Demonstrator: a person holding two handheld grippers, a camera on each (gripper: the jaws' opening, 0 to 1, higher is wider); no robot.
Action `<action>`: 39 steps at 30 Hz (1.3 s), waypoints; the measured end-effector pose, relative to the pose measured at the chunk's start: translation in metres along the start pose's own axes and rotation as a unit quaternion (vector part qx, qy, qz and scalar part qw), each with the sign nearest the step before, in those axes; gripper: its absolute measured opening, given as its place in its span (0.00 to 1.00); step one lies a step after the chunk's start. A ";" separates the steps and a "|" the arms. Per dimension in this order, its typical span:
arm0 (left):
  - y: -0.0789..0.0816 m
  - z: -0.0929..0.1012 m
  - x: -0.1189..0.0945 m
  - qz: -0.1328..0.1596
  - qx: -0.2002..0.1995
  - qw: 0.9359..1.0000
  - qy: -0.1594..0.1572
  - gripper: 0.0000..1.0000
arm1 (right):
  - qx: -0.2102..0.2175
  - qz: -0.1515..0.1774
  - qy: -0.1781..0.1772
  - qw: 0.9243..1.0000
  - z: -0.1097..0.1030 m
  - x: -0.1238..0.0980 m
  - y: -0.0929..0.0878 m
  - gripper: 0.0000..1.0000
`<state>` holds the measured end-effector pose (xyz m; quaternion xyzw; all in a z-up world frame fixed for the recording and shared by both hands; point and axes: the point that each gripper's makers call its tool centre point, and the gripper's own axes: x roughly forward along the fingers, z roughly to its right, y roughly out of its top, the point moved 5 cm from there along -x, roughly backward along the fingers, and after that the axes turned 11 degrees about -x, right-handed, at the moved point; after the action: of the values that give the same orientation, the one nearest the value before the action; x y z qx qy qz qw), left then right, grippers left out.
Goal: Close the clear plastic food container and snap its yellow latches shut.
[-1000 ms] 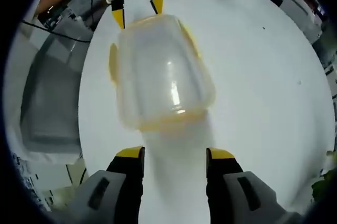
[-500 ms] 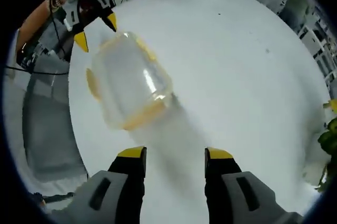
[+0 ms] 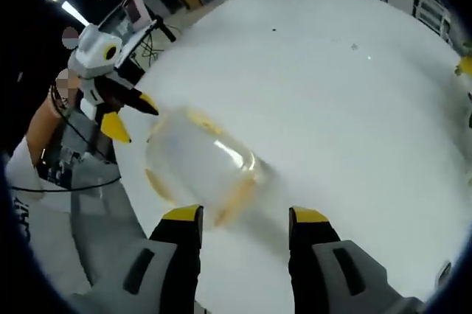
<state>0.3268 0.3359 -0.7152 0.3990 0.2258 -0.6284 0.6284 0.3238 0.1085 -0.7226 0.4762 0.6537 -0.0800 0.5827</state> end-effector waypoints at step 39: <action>-0.004 -0.009 0.026 -0.042 -0.004 0.996 0.083 0.29 | 0.042 -0.008 0.018 0.999 -0.011 0.031 0.005 0.33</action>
<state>0.3281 0.3271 -0.7417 0.4379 0.2961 -0.6179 0.5820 0.3237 0.1352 -0.7428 0.4960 0.6638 -0.1039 0.5500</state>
